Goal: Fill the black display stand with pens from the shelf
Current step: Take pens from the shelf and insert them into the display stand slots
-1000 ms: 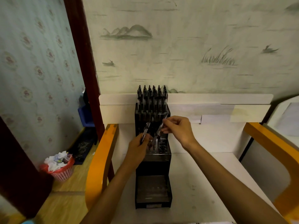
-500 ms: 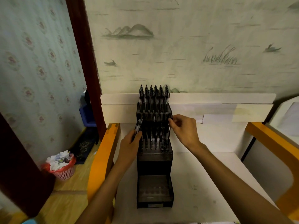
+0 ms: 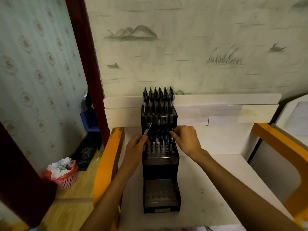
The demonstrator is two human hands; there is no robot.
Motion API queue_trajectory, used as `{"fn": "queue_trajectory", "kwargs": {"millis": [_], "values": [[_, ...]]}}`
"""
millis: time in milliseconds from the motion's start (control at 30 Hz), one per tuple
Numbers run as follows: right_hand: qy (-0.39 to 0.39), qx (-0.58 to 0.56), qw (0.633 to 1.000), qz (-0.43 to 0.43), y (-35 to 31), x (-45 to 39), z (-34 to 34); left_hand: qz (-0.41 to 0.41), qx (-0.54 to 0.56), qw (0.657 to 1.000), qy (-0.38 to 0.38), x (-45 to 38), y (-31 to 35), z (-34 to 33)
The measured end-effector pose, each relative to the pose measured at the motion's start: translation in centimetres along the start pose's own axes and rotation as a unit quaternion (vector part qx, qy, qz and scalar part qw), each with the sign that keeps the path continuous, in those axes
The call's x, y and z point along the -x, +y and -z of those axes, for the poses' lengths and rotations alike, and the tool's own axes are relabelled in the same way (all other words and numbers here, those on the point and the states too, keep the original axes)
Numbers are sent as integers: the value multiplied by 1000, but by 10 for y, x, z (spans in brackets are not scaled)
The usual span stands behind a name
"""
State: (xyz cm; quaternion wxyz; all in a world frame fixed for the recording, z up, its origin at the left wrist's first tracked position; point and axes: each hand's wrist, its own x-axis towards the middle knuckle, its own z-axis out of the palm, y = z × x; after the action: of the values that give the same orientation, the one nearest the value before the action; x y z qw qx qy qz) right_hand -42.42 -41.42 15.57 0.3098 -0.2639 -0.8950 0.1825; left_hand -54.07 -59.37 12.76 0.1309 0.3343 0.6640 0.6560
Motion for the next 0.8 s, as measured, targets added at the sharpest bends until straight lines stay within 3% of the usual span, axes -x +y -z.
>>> {"fn": "queue_trajectory", "kwargs": {"millis": [233, 367, 533, 800], "values": [[-26, 20, 999, -32, 0, 8, -1, 10, 3, 1000, -6, 4, 3, 2], [-1, -11, 999, -42, -10, 6, 6, -10, -38, 999, -1, 6, 6, 1], [-38, -235, 969, -62, -45, 7, 15, -50, -126, 991, -4, 6, 10, 1], [-62, -350, 928, -115, -71, 7, 12, -96, -207, 973, -36, 7, 17, 11]]}}
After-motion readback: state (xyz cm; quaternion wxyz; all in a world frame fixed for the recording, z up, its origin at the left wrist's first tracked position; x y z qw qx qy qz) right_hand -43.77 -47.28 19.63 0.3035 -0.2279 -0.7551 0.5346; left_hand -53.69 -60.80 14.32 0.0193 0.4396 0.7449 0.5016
